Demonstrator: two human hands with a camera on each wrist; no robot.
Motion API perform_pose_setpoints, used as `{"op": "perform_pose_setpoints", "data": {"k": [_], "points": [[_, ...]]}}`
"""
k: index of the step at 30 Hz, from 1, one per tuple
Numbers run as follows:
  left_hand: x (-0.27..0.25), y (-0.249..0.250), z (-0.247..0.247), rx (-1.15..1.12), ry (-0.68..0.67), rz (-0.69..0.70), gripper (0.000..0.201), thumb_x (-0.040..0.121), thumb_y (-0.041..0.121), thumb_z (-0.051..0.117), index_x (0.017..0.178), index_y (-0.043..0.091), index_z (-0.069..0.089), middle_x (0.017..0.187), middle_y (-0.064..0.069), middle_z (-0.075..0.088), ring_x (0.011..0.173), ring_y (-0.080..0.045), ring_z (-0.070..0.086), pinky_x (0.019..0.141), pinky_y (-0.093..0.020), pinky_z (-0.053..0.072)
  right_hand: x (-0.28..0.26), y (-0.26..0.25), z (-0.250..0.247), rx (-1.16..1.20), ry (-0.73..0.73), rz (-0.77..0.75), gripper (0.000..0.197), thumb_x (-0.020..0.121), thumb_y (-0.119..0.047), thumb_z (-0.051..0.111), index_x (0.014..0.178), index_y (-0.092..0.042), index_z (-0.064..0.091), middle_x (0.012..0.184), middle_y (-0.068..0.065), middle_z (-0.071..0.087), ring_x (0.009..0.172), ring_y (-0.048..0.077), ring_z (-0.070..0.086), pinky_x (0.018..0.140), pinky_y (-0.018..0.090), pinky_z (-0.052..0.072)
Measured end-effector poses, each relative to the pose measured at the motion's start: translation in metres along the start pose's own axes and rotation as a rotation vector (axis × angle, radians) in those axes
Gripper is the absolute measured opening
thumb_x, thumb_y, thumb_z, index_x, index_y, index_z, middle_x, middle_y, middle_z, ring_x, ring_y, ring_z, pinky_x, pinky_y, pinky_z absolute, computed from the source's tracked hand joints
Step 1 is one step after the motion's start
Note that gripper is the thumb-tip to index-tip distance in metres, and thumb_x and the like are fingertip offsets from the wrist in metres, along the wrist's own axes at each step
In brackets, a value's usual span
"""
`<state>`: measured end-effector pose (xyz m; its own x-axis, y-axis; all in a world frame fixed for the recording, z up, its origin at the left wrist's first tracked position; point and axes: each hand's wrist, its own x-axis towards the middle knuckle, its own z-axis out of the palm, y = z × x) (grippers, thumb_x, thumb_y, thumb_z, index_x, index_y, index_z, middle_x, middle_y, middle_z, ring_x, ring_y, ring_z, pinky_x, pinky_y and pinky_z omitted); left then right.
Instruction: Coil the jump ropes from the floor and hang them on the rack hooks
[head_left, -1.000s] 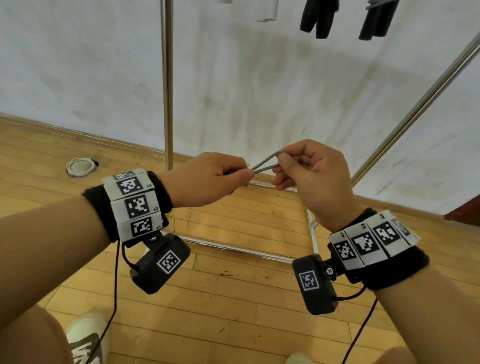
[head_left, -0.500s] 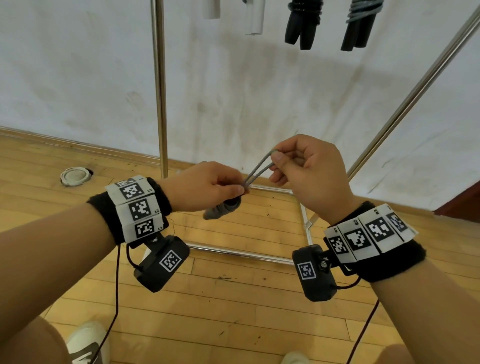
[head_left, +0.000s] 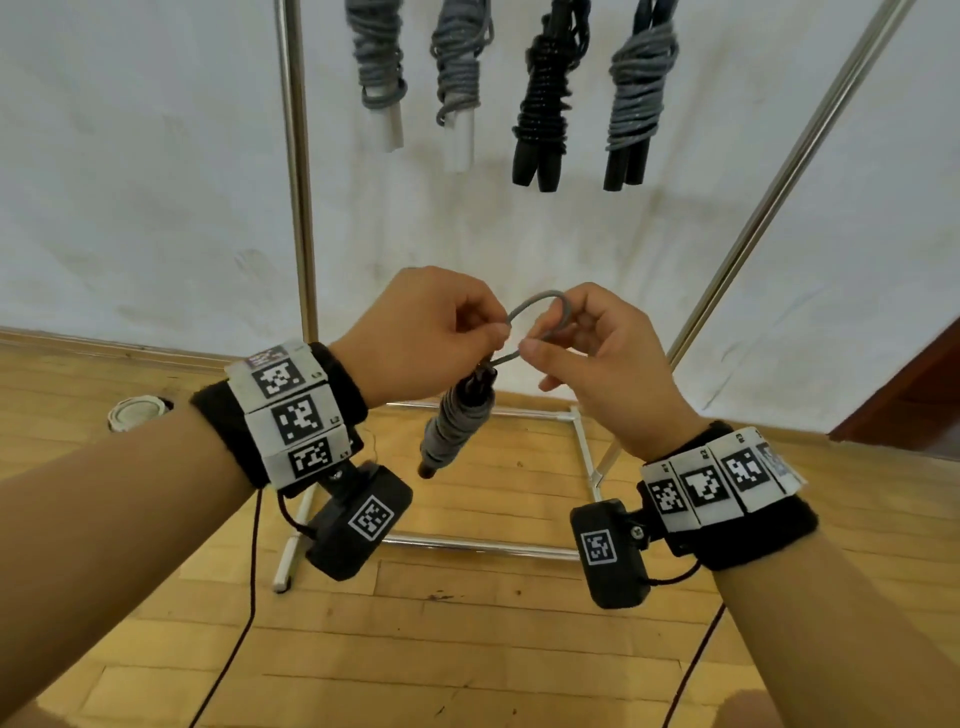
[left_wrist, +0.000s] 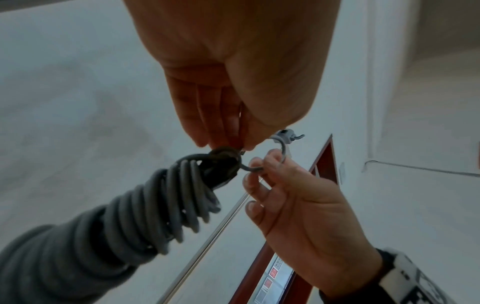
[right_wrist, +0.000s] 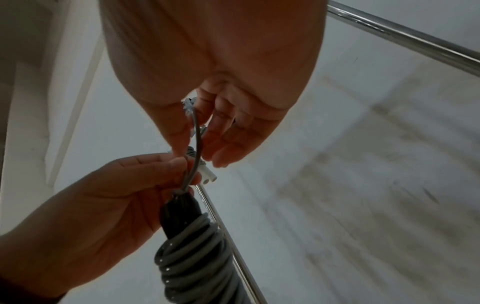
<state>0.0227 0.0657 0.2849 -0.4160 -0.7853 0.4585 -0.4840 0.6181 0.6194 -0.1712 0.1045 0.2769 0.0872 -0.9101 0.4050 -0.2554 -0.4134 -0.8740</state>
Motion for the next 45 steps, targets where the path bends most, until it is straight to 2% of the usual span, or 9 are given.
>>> {"op": "perform_pose_setpoints", "data": {"k": [5,11,16,20,31,36,39,42,45], "points": [[0.034,0.03,-0.016,0.031,0.031,0.016,0.026,0.083,0.015,0.068,0.105,0.027,0.073,0.072,0.013,0.071,0.068,0.002,0.065,0.067,-0.012,0.052,0.019,-0.019,-0.02,0.029,0.019,-0.012,0.017,0.085,0.0,0.072,0.089,-0.014,0.065,0.082,0.006,0.07,0.079,0.018,0.07,0.063,0.029,0.057],[0.083,0.065,-0.03,-0.156,0.009,-0.035,0.009,0.09,0.024,0.068,0.086,0.017,0.071,0.067,0.006,0.074,0.065,-0.007,0.073,0.061,-0.025,0.058,0.045,-0.049,-0.062,0.131,0.155,0.018,0.021,0.081,0.002,0.075,0.099,-0.006,0.068,0.081,0.007,0.073,0.076,0.028,0.075,0.064,0.028,0.058],[0.125,0.1,-0.037,-0.352,0.039,-0.054,0.012,0.092,0.017,0.067,0.085,0.009,0.07,0.074,-0.003,0.076,0.07,-0.015,0.075,0.058,-0.027,0.058,0.073,-0.083,-0.101,0.04,0.21,-0.075,0.019,0.085,0.002,0.071,0.099,-0.01,0.07,0.077,-0.002,0.074,0.073,0.019,0.073,0.062,0.024,0.055],[0.169,0.135,-0.042,-0.407,0.138,0.002,0.011,0.09,0.013,0.069,0.087,0.005,0.076,0.072,-0.006,0.075,0.068,-0.017,0.074,0.058,-0.022,0.057,0.103,-0.113,-0.134,-0.041,0.304,-0.147,0.015,0.085,-0.002,0.071,0.097,-0.011,0.07,0.078,0.006,0.075,0.072,0.017,0.072,0.059,0.021,0.053],[0.296,0.197,-0.035,-0.215,0.302,0.095,0.022,0.086,0.01,0.064,0.066,0.008,0.075,0.059,-0.005,0.072,0.061,-0.018,0.073,0.064,-0.041,0.063,0.203,-0.147,-0.215,-0.079,0.542,-0.205,0.008,0.087,-0.005,0.069,0.09,-0.012,0.067,0.076,0.005,0.072,0.061,0.008,0.069,0.053,0.018,0.049],[0.315,0.179,-0.011,-0.013,0.309,0.097,0.028,0.087,0.012,0.06,0.064,0.009,0.076,0.061,-0.005,0.072,0.061,-0.021,0.071,0.062,-0.039,0.061,0.221,-0.117,-0.226,-0.25,0.54,-0.191,0.01,0.085,-0.011,0.071,0.088,-0.02,0.068,0.071,-0.001,0.073,0.067,0.011,0.073,0.069,0.035,0.058],[0.313,0.166,-0.002,0.017,0.331,0.112,0.027,0.088,0.014,0.059,0.068,0.009,0.077,0.061,0.001,0.072,0.059,-0.012,0.07,0.063,-0.035,0.061,0.22,-0.101,-0.224,-0.263,0.519,-0.185,0.016,0.084,-0.013,0.072,0.084,-0.028,0.066,0.072,-0.002,0.073,0.069,0.011,0.073,0.077,0.043,0.06],[0.313,0.163,-0.002,-0.004,0.339,0.122,0.024,0.089,0.014,0.06,0.074,0.009,0.077,0.062,0.002,0.073,0.06,-0.007,0.07,0.069,-0.033,0.061,0.22,-0.096,-0.219,-0.287,0.498,-0.225,0.018,0.086,-0.012,0.07,0.084,-0.03,0.064,0.078,-0.002,0.072,0.07,0.009,0.072,0.078,0.044,0.06],[0.309,0.164,-0.003,-0.09,0.296,0.12,0.019,0.092,0.014,0.062,0.082,0.006,0.075,0.071,-0.004,0.075,0.066,-0.013,0.073,0.07,-0.038,0.062,0.217,-0.098,-0.214,-0.294,0.483,-0.211,0.013,0.087,-0.015,0.07,0.089,-0.027,0.064,0.083,-0.002,0.072,0.076,0.012,0.072,0.079,0.044,0.059]]}}
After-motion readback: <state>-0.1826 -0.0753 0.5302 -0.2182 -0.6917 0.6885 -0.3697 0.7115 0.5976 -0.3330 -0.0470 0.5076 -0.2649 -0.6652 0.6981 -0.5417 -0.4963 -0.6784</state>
